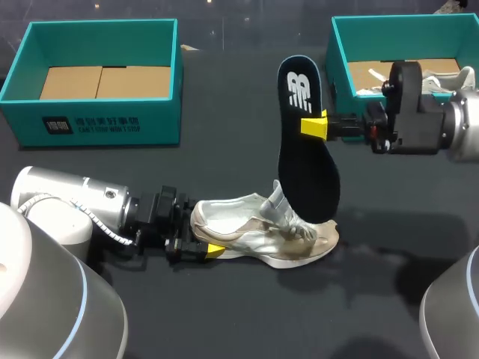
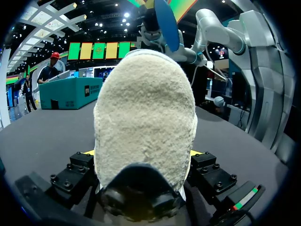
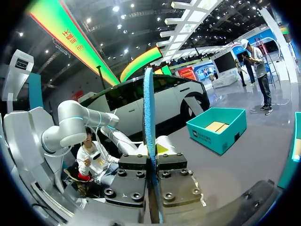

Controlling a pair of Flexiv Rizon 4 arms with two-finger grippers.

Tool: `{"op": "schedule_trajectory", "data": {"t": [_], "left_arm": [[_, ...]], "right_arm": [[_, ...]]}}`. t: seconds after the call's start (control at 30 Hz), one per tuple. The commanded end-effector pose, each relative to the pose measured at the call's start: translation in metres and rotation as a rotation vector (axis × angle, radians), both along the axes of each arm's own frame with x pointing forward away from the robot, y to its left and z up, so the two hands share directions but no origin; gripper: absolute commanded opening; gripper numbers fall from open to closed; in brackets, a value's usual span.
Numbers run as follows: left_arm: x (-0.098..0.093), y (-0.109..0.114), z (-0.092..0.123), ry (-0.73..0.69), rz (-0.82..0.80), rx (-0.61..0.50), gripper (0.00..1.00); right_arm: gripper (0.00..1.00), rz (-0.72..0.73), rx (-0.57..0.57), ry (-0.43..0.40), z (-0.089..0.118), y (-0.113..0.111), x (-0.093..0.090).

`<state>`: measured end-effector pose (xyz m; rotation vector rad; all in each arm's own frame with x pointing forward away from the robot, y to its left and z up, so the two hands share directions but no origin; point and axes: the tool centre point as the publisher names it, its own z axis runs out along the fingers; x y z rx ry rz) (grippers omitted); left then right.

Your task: Take the shoe out of the shoebox, open the shoe tongue, remove and reinsert the insole, then place the shoe into the shoebox

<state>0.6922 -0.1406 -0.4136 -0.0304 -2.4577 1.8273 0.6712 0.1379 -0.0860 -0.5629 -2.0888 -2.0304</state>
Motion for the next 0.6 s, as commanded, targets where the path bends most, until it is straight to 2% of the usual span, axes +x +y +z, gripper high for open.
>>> {"op": "schedule_trajectory", "data": {"t": [0.03,0.2,0.33,0.6], "left_arm": [[0.000,0.000,0.000,-0.001,0.002,0.000,0.00],[0.000,0.000,0.000,-0.001,0.002,0.000,0.00],[0.000,0.000,0.000,-0.001,0.002,0.000,0.00],[0.000,0.000,0.000,-0.001,0.002,0.000,0.00]], "right_arm": [[0.00,-0.036,0.034,0.001,-0.009,-0.012,-0.016],[0.00,-0.053,0.031,-0.011,-0.009,-0.023,-0.024],[0.00,-0.050,0.037,-0.032,-0.001,-0.027,-0.031],[0.00,-0.050,0.037,-0.032,-0.001,-0.027,-0.031]]}}
